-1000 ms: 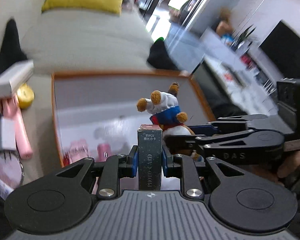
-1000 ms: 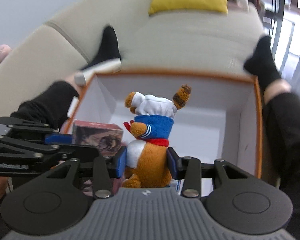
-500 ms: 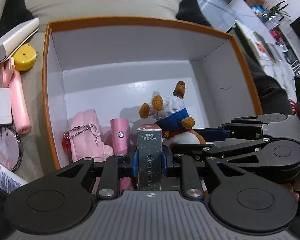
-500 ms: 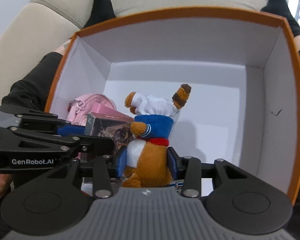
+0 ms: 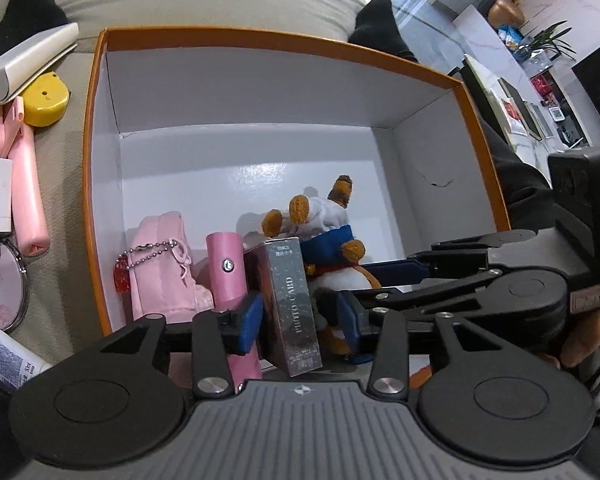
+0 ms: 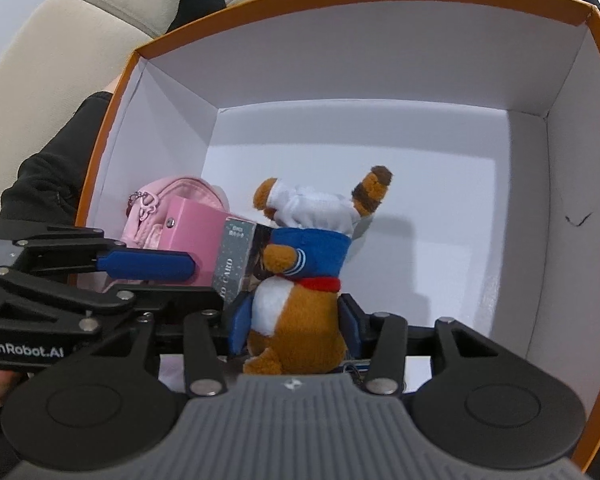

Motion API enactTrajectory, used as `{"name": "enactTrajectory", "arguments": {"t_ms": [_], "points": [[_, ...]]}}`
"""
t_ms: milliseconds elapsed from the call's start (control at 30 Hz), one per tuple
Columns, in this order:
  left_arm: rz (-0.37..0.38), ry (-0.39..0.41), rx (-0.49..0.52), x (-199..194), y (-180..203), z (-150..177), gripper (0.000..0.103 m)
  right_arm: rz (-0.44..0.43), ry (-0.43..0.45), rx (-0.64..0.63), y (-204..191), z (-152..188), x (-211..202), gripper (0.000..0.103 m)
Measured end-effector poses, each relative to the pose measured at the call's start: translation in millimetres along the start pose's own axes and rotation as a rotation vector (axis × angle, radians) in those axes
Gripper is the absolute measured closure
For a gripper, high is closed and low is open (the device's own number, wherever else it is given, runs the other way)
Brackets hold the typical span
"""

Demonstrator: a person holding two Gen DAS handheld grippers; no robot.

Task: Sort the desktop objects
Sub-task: 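Lower the card pack and plush bear into the box and open both grippers, then move both tools out of the box toward the lotion tube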

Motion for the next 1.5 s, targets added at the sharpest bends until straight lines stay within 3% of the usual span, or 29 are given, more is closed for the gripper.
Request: {"name": "enactTrajectory", "arguments": {"t_ms": [233, 400, 733, 1167, 1500], "points": [[-0.032, 0.010, 0.028, 1.9, 1.9, 9.2, 0.071, 0.015, -0.023, -0.009, -0.6, 1.4, -3.8, 0.055], [-0.035, 0.026, 0.016, 0.6, -3.3, 12.2, 0.079, -0.017, -0.038, 0.055, -4.6, 0.3, -0.3, 0.059], [-0.024, 0.109, 0.015, -21.0, -1.0, 16.0, 0.079, 0.051, -0.013, -0.023, -25.5, 5.8, 7.6, 0.058], [0.001, 0.225, 0.062, -51.6, 6.5, 23.1, 0.079, 0.176, 0.074, -0.108, -36.2, 7.1, -8.7, 0.047], [-0.044, 0.316, 0.072, -88.8, -1.0, 33.4, 0.079, 0.174, 0.138, -0.159, -42.7, 8.2, -33.6, 0.044]]}}
Point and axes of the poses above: each gripper's, at about its wrist camera, not at the fingertips, and x roughly the way its jaws point, y to its right, z to its underside, the point moved 1 cm from there along x, roughly the way its jaws point, and after that the axes turned 12 degrees about z, right-handed, at the moved point
